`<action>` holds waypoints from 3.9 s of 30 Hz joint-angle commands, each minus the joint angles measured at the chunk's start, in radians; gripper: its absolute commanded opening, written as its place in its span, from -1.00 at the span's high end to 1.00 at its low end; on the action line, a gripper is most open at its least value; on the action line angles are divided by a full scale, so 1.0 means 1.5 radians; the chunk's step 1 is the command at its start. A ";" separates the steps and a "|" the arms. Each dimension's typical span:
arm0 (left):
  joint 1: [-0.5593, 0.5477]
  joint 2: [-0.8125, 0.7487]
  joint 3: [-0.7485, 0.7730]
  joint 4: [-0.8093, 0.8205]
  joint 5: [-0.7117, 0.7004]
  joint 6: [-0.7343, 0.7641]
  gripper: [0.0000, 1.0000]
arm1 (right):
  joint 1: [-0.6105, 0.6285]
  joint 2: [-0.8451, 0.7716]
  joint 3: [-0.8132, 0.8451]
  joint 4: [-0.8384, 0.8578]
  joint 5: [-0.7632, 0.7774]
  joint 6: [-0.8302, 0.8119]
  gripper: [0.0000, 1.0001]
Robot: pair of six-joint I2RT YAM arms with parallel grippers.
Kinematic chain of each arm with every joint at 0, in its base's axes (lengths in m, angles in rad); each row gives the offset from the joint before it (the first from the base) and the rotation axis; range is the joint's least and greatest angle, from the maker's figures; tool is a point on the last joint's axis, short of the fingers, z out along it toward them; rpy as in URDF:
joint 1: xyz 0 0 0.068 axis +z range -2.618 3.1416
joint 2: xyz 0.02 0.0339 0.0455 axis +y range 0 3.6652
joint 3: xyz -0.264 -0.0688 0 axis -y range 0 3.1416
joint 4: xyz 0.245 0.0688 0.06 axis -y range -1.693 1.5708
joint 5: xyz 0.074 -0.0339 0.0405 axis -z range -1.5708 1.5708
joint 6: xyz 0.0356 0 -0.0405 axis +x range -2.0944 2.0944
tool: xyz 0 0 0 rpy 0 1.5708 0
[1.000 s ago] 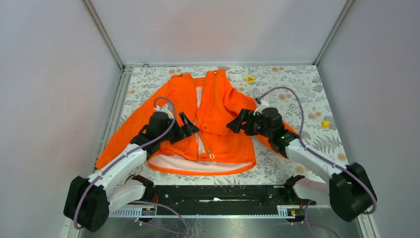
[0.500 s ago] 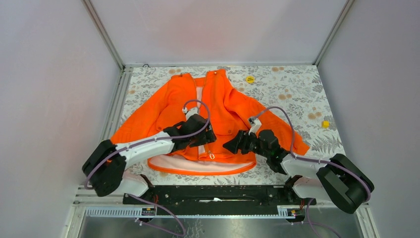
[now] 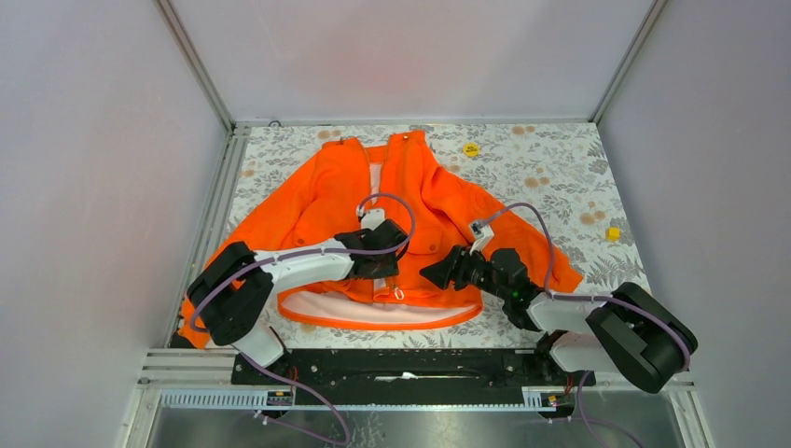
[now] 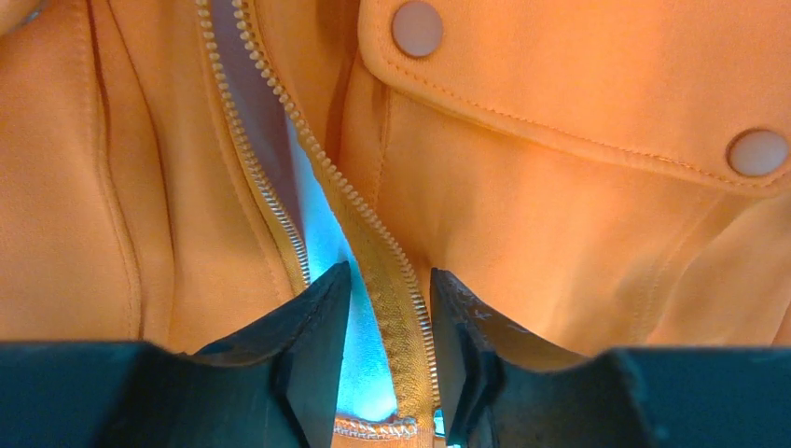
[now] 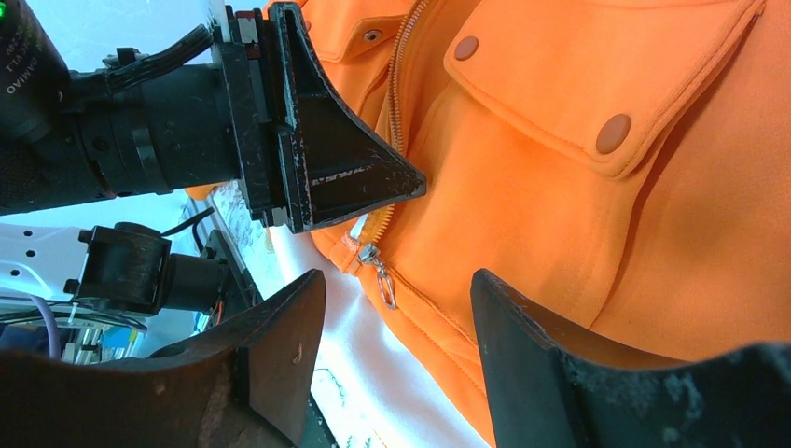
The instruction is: Zip up the jacket
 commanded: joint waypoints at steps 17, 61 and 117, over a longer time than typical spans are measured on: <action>0.055 -0.195 -0.234 0.689 0.473 0.008 0.92 | 0.005 -0.276 0.099 -0.511 0.114 -0.041 -0.63; 0.073 -0.234 -0.370 0.839 0.470 -0.022 0.98 | 0.091 0.120 0.296 -0.698 0.357 0.150 0.43; 0.084 -0.102 -0.120 0.317 0.306 0.104 -0.32 | 0.003 -0.300 0.212 -0.791 0.525 -0.114 0.14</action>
